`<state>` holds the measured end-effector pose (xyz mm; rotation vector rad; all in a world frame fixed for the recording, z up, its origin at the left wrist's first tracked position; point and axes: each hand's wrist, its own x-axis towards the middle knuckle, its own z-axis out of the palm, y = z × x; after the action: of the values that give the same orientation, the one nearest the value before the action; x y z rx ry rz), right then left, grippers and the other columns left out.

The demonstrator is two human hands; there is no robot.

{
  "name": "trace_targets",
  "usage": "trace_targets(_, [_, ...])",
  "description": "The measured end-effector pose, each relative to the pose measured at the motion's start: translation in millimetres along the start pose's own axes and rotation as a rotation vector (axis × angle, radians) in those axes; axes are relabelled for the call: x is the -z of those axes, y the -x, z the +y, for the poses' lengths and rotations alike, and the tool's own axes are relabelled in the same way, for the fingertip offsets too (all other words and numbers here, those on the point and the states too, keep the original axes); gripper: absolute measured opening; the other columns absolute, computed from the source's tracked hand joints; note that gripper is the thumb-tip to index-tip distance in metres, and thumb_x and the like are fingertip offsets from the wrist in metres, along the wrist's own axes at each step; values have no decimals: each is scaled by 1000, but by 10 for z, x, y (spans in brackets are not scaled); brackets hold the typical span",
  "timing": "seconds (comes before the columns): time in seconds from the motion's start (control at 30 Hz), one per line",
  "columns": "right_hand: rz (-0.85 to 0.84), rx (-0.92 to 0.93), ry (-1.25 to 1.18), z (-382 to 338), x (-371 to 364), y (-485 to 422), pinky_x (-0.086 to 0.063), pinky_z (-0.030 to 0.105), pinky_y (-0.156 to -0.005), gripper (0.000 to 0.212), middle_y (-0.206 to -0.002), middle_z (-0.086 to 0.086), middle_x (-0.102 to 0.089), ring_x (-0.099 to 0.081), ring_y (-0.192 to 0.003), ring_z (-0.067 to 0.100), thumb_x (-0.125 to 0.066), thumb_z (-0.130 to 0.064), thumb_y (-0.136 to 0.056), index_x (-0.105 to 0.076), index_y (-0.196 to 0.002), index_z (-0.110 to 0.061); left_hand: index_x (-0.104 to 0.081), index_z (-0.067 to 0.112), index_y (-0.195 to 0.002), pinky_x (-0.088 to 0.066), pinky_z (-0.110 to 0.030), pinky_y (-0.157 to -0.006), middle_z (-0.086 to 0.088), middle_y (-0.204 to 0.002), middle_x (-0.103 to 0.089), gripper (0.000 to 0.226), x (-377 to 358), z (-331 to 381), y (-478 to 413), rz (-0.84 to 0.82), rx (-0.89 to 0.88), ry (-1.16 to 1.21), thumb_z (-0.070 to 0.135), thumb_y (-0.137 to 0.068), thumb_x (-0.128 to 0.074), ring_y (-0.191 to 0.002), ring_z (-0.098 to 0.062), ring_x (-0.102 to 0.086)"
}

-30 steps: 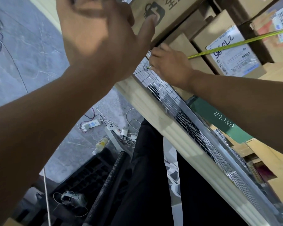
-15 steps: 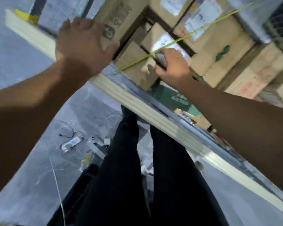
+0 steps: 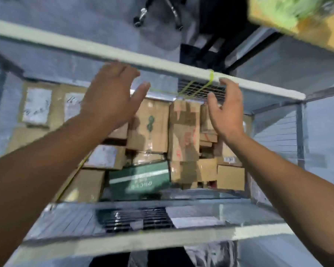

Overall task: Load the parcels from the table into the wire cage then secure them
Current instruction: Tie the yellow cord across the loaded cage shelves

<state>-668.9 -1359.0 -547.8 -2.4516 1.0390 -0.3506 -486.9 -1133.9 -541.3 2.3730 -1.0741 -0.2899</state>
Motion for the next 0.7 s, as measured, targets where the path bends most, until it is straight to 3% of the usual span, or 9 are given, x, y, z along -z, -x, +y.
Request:
trace_targets(0.1, [-31,-66,31,513,123,-448,-38,38,-112,51,-144,10,-52,-46,-134,27,-52,-36,-102,-48,-145,-9,-65,6,-129,-37,-48,-109,-24,-125,-62,55,-253,465,-629,-48,-74,-47,49,-103,-44,-124,-42,-52])
trace_targets(0.23, [-209,-35,83,991,30,-724,-32,29,-96,45,-134,8,-54,-43,-128,29,-56,-42,-100,-55,-131,-10,-63,12,-125,-40,-49,-102,-20,-123,-62,61,-861,1067,-1299,-332,-59,-201,60,-106,-31,-121,-38,-51])
trace_targets(0.33, [-137,29,40,1167,-35,-728,-26,20,-87,42,-128,8,-59,-46,-121,29,-57,-39,-96,-61,-124,-8,-54,11,-137,-38,-49,-104,-22,-139,-57,78,-1310,1376,-1614,-489,20,-281,70,-103,-16,-129,-40,-51])
trace_targets(0.4, [-105,25,-62,1235,-18,-751,-28,16,-90,42,-128,3,-61,-47,-121,23,-55,-40,-96,-64,-124,-10,-59,8,-124,-39,-42,-88,-21,-122,-61,77,-1486,1514,-1768,-525,114,-267,69,-104,-17,-117,-38,-57])
trace_targets(0.47, [-106,-18,-192,1287,29,-752,-34,17,-100,37,-123,-8,-61,-49,-123,19,-55,-37,-97,-65,-126,-15,-61,10,-105,-41,-35,-73,-15,-100,-60,49,-1569,1650,-1882,-501,196,-78,52,-109,-34,-92,-32,-59])
trace_targets(0.53, [-132,-98,-368,1320,104,-742,-40,20,-104,31,-115,-19,-60,-54,-123,15,-56,-33,-100,-64,-127,-20,-62,17,-101,-54,-37,-67,-11,-102,-66,9,-1628,1735,-1973,-401,300,241,21,-104,-54,-84,-24,-61])
trace_targets(0.6, [-138,-182,-572,1309,177,-771,-46,19,-98,26,-117,-11,-66,-59,-117,11,-55,-31,-103,-63,-125,-21,-63,17,-105,-62,-38,-73,-5,-99,-67,11,-1629,1845,-1930,-293,299,454,9,-98,-61,-89,-20,-67])
trace_targets(0.7, [-96,-350,-908,1274,358,-829,-51,32,-85,24,-113,3,-73,-68,-98,14,-48,-35,-106,-64,-115,-19,-59,-1,-109,-62,-36,-70,-5,-88,-73,9,-1601,2170,-1637,-323,26,727,1,-100,-57,-78,-15,-74])
